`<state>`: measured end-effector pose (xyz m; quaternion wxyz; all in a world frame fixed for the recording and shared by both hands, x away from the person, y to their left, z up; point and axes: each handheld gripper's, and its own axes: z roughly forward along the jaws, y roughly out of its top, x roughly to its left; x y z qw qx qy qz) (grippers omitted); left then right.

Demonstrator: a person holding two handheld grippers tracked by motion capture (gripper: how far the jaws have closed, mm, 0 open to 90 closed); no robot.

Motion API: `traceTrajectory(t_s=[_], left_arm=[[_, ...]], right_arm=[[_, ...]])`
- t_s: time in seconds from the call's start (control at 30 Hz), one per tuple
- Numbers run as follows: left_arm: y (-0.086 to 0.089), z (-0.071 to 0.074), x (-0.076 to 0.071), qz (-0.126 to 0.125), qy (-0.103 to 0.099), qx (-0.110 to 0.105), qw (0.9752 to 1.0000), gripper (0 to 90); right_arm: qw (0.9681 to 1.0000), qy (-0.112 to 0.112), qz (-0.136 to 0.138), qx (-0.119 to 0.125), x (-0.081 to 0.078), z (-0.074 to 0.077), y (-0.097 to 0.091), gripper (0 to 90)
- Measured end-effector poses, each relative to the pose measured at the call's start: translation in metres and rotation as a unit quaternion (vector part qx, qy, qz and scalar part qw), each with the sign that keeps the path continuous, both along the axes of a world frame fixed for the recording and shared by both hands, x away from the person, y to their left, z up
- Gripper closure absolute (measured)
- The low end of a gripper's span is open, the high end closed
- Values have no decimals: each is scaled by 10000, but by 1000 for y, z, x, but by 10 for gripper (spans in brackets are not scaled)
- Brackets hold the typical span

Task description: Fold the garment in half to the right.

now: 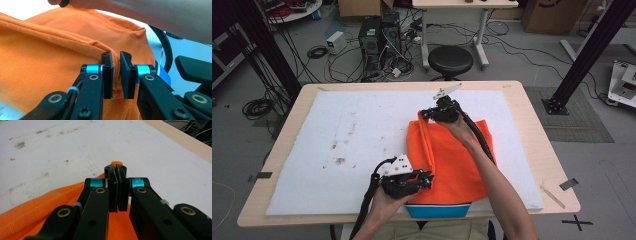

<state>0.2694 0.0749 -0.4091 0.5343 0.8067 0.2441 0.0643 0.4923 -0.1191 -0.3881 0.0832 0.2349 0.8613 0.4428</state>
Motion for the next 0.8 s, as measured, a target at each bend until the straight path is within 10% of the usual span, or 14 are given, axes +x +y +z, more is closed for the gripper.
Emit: traceTrajectory(t_s=[0.8], left_arm=[[-67,7,17,-236,13,-65,9997,815]], right_arm=[[9982,-56,-592,-6,-1,4,-72,900]])
